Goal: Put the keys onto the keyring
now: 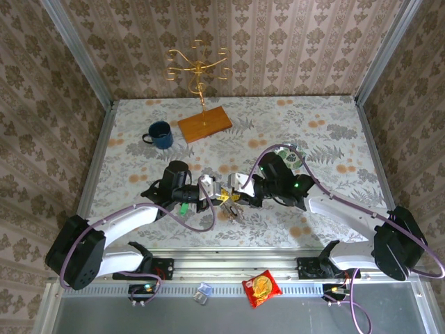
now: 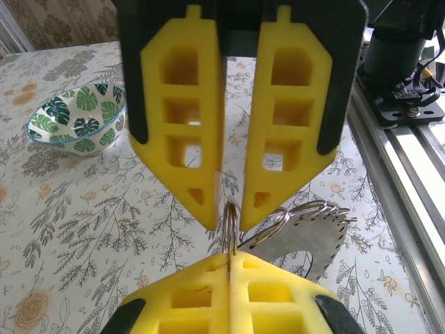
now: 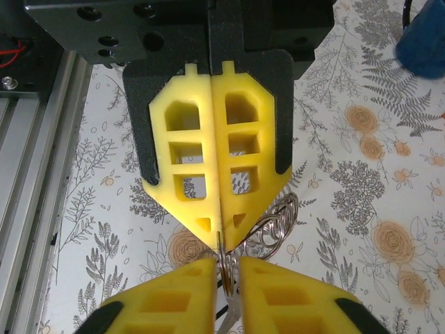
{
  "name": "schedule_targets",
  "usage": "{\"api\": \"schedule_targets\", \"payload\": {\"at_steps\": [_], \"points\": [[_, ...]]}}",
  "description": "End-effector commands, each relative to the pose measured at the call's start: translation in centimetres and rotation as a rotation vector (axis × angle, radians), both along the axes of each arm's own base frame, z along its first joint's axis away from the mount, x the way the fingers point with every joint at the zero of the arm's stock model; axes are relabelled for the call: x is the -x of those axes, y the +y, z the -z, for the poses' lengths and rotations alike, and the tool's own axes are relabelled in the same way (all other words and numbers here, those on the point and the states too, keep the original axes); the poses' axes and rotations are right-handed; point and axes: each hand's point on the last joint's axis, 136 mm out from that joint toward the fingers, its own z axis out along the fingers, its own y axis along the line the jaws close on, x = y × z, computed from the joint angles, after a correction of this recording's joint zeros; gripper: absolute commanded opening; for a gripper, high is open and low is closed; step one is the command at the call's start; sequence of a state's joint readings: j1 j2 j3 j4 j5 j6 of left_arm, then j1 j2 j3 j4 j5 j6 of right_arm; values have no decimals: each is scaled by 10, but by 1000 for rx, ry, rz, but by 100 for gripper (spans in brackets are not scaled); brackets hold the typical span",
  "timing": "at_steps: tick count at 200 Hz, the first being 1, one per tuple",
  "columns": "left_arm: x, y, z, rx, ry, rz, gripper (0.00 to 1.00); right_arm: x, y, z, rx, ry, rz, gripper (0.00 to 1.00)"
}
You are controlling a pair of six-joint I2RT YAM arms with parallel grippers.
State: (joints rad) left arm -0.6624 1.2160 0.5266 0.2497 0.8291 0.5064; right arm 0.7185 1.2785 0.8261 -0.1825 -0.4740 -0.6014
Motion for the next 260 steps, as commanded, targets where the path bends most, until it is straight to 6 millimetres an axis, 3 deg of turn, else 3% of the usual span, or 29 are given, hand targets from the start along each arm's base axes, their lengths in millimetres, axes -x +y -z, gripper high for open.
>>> {"api": "schedule_targets", "payload": {"at_steps": [1, 14, 23, 46, 76, 116, 153, 164, 172, 184, 225, 260], "points": [[1, -4, -19, 37, -19, 13, 0, -1, 6, -10, -12, -14, -19, 8], [1, -4, -19, 38, -14, 10, 0, 1, 7, -9, -9, -8, -29, 0], [0, -4, -19, 36, -14, 6, 0, 1, 7, -10, -7, -5, -32, 0], [0, -3, -19, 37, -14, -6, 17, 3, 7, -12, -10, 1, -34, 0], [0, -3, -19, 37, -17, -8, 21, 3, 9, -15, -15, 1, -33, 0], [0, -4, -20, 37, -20, -7, 19, 3, 14, -18, -23, 4, -36, 0], [-3, -4, -24, 49, -31, -35, 3, 2, 13, -17, -14, 7, -18, 0], [-4, -2, -27, 50, -20, -57, 0, -2, 10, -17, -9, 3, 20, 17], [-7, -1, -29, 47, -12, -90, 0, -4, 6, -18, -14, 2, 46, 26], [-12, 1, -33, 42, 21, -154, 0, -5, 0, -20, -22, 2, 79, 29], [-27, 15, -43, -19, 186, -418, 0, 13, -12, -31, -69, 43, 119, 29], [-49, 38, -41, -96, 362, -721, 0, 44, 6, -37, -116, 76, 60, 28]]}}
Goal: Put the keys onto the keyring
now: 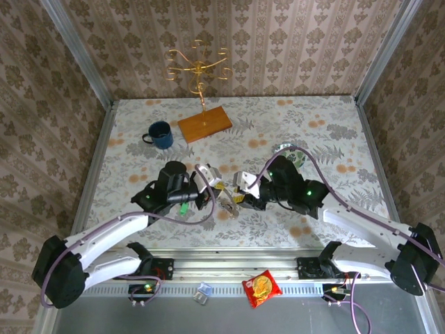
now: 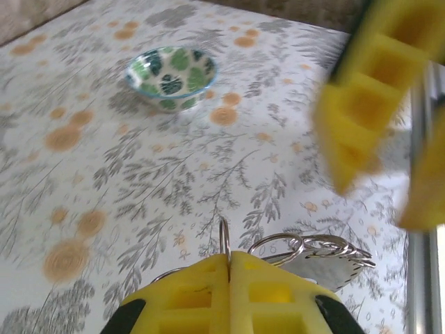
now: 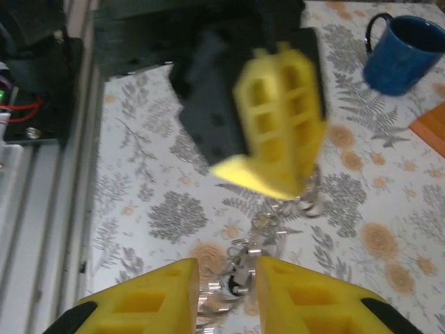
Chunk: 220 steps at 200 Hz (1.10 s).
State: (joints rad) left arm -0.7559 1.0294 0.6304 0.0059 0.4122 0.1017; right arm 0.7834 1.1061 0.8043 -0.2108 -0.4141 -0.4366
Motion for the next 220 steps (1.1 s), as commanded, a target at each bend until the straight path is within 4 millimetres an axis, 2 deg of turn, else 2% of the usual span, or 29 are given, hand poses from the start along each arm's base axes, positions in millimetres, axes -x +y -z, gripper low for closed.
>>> {"api": "schedule_targets", "payload": {"at_steps": [1, 29, 71, 94, 127, 158, 209, 212, 220], "points": [[-25, 24, -4, -42, 162, -304, 0, 20, 12, 4, -25, 57, -18, 28], [-35, 34, -4, -27, 358, -497, 0, 29, 38, 10, -65, 77, -35, 27], [-45, 40, -18, 22, 589, -715, 0, -1, 60, 17, -123, 23, 84, 26], [-46, 39, -23, 88, 719, -803, 0, -19, 61, 18, -163, -50, 149, 27], [-43, 39, -32, 151, 839, -881, 0, -32, 61, 18, -199, -119, 196, 27], [-37, 40, -32, 174, 930, -926, 0, -46, 55, 6, -270, -177, 236, 27], [-28, 49, -28, 165, 1041, -1020, 0, -53, 65, -10, -322, -234, 199, 28], [-28, 49, -28, 165, 1050, -1025, 0, -54, 67, -1, -304, -225, 198, 28], [-26, 49, -26, 164, 1077, -1038, 0, -57, 69, 0, -306, -233, 202, 28]]}}
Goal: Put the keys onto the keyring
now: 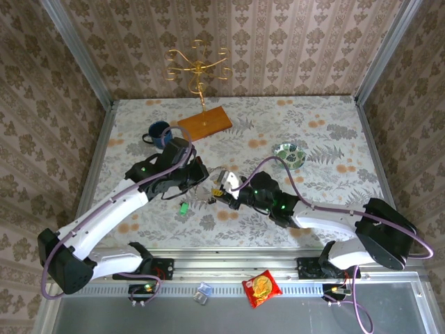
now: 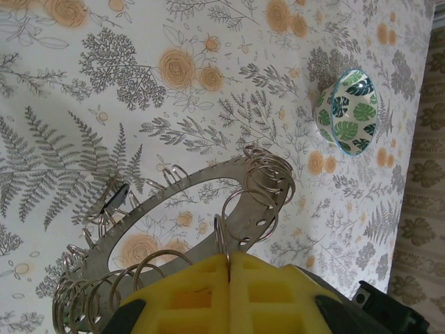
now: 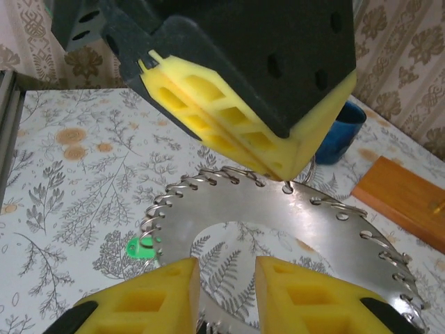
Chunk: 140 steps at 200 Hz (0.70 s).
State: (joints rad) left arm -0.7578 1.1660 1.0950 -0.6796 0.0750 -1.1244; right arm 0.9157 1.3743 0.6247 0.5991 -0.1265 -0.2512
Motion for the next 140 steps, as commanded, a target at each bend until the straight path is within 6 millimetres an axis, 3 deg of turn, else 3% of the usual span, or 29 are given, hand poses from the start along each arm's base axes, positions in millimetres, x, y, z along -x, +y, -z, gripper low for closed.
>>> {"api": "schedule_targets", "payload": {"at_steps": [1, 103, 140], "points": [[6, 2, -2, 31, 97, -70, 0, -10, 10, -11, -37, -71, 3, 28], [21, -5, 15, 94, 308, -150, 0, -31, 21, -7, -67, -110, 59, 29], [22, -9, 15, 139, 368, -204, 0, -28, 20, -4, -66, -119, 49, 29]]}}
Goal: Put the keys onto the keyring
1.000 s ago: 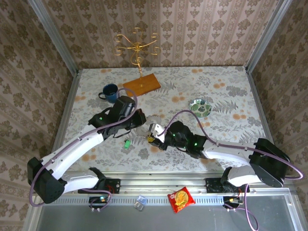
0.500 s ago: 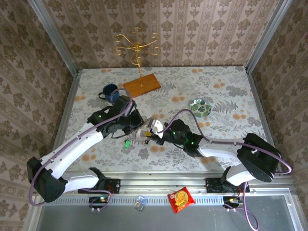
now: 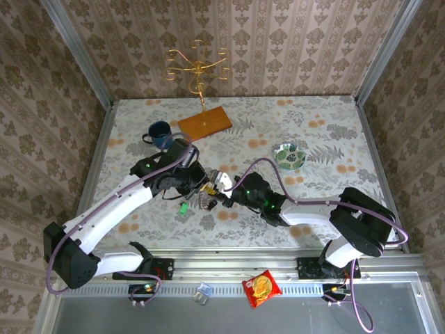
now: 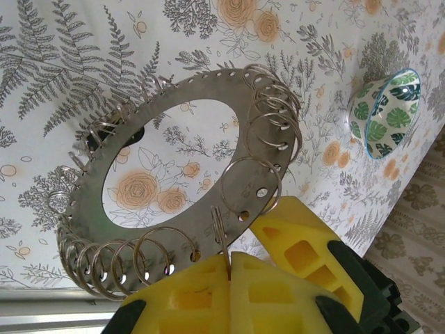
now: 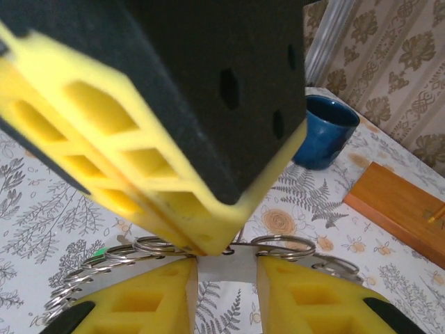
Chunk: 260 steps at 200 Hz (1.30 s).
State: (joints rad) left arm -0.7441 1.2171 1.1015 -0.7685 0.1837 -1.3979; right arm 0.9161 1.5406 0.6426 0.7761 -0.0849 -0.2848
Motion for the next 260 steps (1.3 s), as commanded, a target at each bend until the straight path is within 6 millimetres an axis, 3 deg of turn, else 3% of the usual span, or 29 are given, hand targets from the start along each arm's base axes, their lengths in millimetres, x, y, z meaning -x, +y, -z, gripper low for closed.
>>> {"api": "schedule_targets", "payload": {"at_steps": [1, 40, 112, 135, 167, 198, 214, 228, 244, 260], "points": [[3, -8, -10, 68, 71, -54, 0, -7, 4, -24, -66, -67, 15, 29], [4, -9, -8, 114, 125, -109, 0, 7, 7, -21, -88, -76, -61, 27], [6, -11, -14, 150, 158, -139, 0, 5, 9, -26, -125, -106, -58, 22], [7, -11, -16, 156, 164, -146, 0, 3, 9, -28, -142, -107, -47, 18], [7, -7, -18, 151, 155, -163, 0, 2, 8, -27, -139, -100, -38, 0], [-4, -1, -23, 167, 60, -188, 0, 2, 5, -27, -125, -86, -39, 0], [-12, 5, -30, 169, -25, -196, 29, 2, 3, -26, -112, -74, -42, 0], [-26, 17, -44, 129, -164, -174, 46, 3, 0, -27, -97, -60, -47, 0], [-44, 36, -66, 39, -366, -117, 59, 5, -2, -26, -79, -43, -56, 0], [-59, 49, -92, -98, -624, 19, 61, 6, -4, -25, -54, -24, -67, 0]]}}
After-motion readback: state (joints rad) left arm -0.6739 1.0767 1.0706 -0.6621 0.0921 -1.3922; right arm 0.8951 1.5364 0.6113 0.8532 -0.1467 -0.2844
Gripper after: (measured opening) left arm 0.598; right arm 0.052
